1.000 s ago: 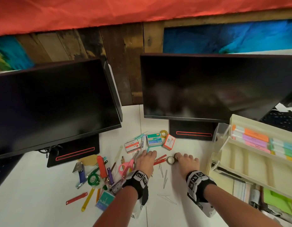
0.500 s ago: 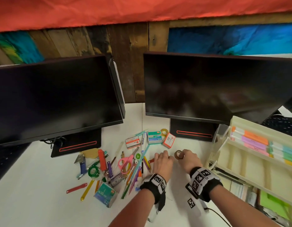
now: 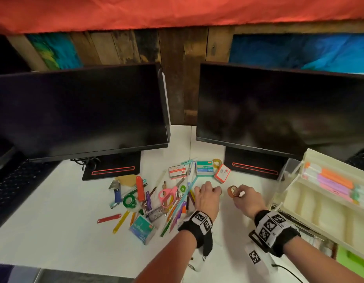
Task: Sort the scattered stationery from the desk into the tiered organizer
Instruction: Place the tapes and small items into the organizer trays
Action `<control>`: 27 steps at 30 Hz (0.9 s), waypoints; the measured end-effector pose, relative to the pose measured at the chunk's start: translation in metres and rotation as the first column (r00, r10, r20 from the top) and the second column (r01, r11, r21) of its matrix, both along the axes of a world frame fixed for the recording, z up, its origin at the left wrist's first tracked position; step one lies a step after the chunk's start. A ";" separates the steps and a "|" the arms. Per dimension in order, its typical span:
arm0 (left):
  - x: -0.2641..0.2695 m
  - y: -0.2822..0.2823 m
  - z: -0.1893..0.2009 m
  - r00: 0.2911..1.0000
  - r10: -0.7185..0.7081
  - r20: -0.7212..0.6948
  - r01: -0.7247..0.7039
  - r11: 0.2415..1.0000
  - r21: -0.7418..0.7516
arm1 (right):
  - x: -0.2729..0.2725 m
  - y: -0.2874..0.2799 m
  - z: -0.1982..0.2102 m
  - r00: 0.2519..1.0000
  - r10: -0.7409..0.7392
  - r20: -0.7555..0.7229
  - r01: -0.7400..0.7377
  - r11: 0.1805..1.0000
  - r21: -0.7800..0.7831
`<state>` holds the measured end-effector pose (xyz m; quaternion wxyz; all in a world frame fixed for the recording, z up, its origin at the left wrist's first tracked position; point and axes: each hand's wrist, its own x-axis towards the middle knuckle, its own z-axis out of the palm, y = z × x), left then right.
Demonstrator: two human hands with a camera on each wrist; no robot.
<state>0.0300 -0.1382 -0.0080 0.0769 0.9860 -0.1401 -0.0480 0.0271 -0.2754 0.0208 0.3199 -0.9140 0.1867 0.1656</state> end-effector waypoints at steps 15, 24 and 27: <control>-0.004 0.197 0.032 0.826 0.560 -0.067 -0.444 0.572 -0.690 | -0.028 0.035 -0.011 0.993 0.119 0.013 -0.119 0.975 0.186; -0.013 0.126 0.027 0.933 0.328 -0.146 -0.350 0.738 -0.577 | -0.069 0.033 -0.003 0.971 0.202 0.129 -0.226 0.949 0.219; -0.015 0.069 0.046 0.982 0.175 -0.071 -0.186 0.839 -0.512 | -0.080 0.002 0.019 0.959 0.138 0.249 -0.187 0.964 0.187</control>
